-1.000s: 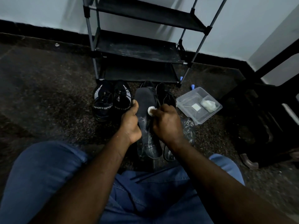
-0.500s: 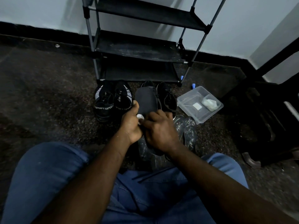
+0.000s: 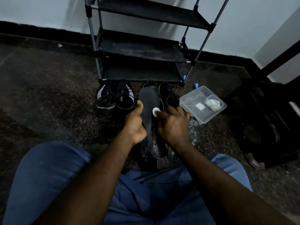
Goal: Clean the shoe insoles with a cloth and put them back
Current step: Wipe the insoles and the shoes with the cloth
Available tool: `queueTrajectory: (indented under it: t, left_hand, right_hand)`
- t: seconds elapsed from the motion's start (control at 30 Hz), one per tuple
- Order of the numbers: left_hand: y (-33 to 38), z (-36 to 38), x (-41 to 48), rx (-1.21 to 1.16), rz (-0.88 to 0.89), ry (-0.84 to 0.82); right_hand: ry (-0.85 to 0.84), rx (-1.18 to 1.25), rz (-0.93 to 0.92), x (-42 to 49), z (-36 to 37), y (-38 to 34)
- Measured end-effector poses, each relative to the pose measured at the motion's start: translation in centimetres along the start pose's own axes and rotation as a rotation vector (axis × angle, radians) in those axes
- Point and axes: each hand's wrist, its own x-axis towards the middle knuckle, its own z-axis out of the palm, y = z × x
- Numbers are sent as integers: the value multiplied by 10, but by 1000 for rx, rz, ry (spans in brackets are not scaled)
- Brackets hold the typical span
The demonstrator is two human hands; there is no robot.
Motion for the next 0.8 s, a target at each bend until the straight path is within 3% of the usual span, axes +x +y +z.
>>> queueTrajectory:
  t: [0.17,0.33,0.47,0.53,0.63,0.8]
  left_hand:
    - [1,-2,3,50,38,15]
    - [0,4,2,37,8,-12]
    - [0,-2,6,44,58,39]
    - [0,-1,7,65,58,41]
    - [-3,2,5,78,33,27]
    - [-2,-5,7,93,43,73]
  right_hand:
    - [-56,-23,-274,-10,10,-17]
    - [34,21,18,2,8,-3]
    - [-15,-25,-263,-9,13,-16]
    - [5,-21,-227,-5,10,-13]
    - [55,53,7,4,7,-9]
    - [-25,70,-212,-12,13,-27]
